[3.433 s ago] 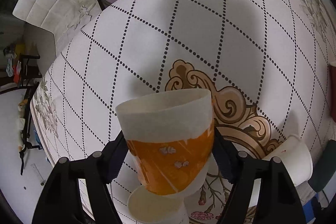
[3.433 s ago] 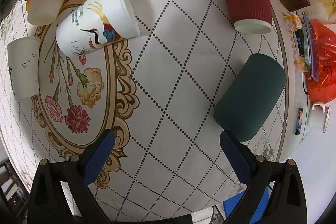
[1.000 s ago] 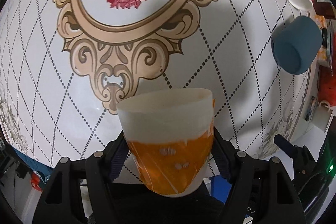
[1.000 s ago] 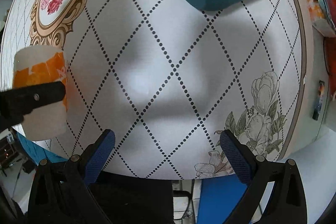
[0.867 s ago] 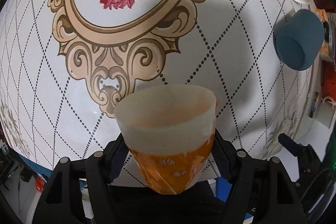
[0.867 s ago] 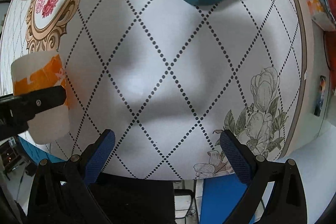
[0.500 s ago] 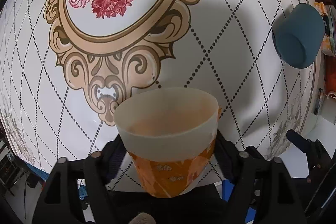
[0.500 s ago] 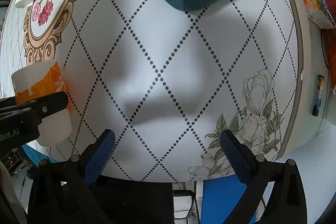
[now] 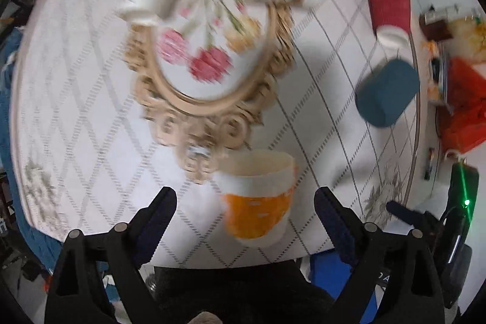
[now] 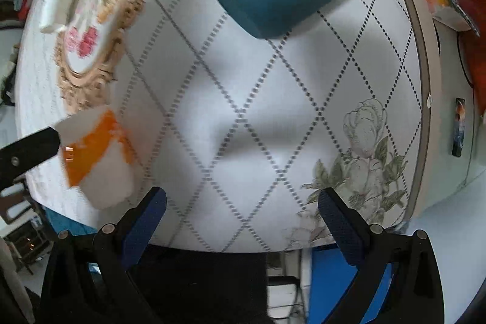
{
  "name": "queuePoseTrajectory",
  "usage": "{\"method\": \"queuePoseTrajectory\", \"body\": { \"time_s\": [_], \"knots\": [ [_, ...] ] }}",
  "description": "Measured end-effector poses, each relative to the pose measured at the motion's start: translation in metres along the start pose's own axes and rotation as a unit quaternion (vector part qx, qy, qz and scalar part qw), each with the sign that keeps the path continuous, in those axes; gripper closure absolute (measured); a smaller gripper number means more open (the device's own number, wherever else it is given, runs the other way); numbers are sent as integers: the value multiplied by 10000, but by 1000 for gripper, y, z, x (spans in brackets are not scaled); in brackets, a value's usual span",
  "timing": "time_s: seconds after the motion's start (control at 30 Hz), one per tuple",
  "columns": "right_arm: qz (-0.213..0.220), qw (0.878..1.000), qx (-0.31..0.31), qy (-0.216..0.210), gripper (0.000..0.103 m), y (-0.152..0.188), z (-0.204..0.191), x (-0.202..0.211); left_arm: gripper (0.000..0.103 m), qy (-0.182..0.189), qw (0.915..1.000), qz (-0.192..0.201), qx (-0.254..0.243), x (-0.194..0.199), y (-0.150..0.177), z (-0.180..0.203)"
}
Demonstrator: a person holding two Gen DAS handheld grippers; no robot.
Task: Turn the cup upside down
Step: 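Open the left gripper while the right gripper grasps the orange-and-white cup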
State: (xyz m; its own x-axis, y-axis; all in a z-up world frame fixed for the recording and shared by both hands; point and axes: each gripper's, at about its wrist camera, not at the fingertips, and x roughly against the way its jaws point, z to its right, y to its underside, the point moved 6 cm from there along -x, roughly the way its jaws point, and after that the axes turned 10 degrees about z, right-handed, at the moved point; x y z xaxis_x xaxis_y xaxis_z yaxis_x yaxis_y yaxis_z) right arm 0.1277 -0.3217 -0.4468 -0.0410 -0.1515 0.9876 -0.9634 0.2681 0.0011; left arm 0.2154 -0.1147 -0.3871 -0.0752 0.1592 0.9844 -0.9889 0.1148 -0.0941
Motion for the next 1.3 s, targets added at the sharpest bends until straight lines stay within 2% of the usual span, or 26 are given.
{"method": "queuePoseTrajectory", "body": {
  "time_s": [0.13,0.3,0.47,0.67,0.73,0.77,0.83,0.87,0.93,0.97,1.0,1.03,1.07,1.1,1.13,1.17,1.2,1.23,1.27,1.3],
  "knots": [
    [97,9993,133,-324,1,-4,-31,12,10,-393,9984,367,170,26,2,-40],
    [116,9979,438,-460,1,-9,-74,19,10,-612,9962,303,549,28,21,-86],
    [130,9968,681,-409,1,2,-98,20,10,-758,9938,267,762,23,45,-114],
    [169,9924,1208,-132,1,2,-112,30,10,-901,9918,417,802,21,52,-134],
    [287,9851,1688,148,1,-1,-117,40,10,-1066,9902,544,717,20,52,-138],
    [391,9775,2050,306,1,-3,-122,46,10,-1147,9893,608,668,19,51,-140],
    [655,9493,2994,698,1,-5,-134,57,10,-1203,9885,665,632,14,51,-142],
    [848,9187,3719,1026,1,-5,-145,63,10,-1184,9889,658,617,10,51,-142],
    [1052,8649,4694,1435,1,0,-158,70,10,-1136,9904,574,538,1,53,-141],
    [1159,8238,5280,1707,1,5,-166,72,10,-1142,9908,535,495,-3,54,-140],
    [1226,7681,5962,1990,1,13,-174,71,10,-1139,9913,494,448,-7,56,-138],
    [1240,7260,6407,2169,1,18,-178,69,10,-1121,9920,440,389,-13,58,-137],
    [1228,6732,6891,2385,1,26,-182,65,10,-1114,9923,406,352,-17,59,-135],
    [1170,6065,7421,2603,1,35,-183,57,10,-1102,9927,376,311,-21,60,-133],
    [1131,5583,7749,2739,1,41,-183,51,10,-1107,9929,349,271,-24,61,-132],
    [1091,5014,8090,2867,1,49,-181,44,10,-1138,9927,317,224,-28,62,-132],
    [1013,4381,8430,2952,1,58,-177,35,10,-1160,9926,298,197,-31,63,-132],
    [946,3983,8622,2983,1,63,-176,31,10,-1166,9926,286,188,-34,64,-132],
    [842,3399,8882,2974,1,72,-171,23,10,-1176,9925,272,185,-36,65,-133],
    [784,3077,9009,2959,1,76,-168,18,10,-1180,9925,254,182,-39,66,-133]
  ]
}}
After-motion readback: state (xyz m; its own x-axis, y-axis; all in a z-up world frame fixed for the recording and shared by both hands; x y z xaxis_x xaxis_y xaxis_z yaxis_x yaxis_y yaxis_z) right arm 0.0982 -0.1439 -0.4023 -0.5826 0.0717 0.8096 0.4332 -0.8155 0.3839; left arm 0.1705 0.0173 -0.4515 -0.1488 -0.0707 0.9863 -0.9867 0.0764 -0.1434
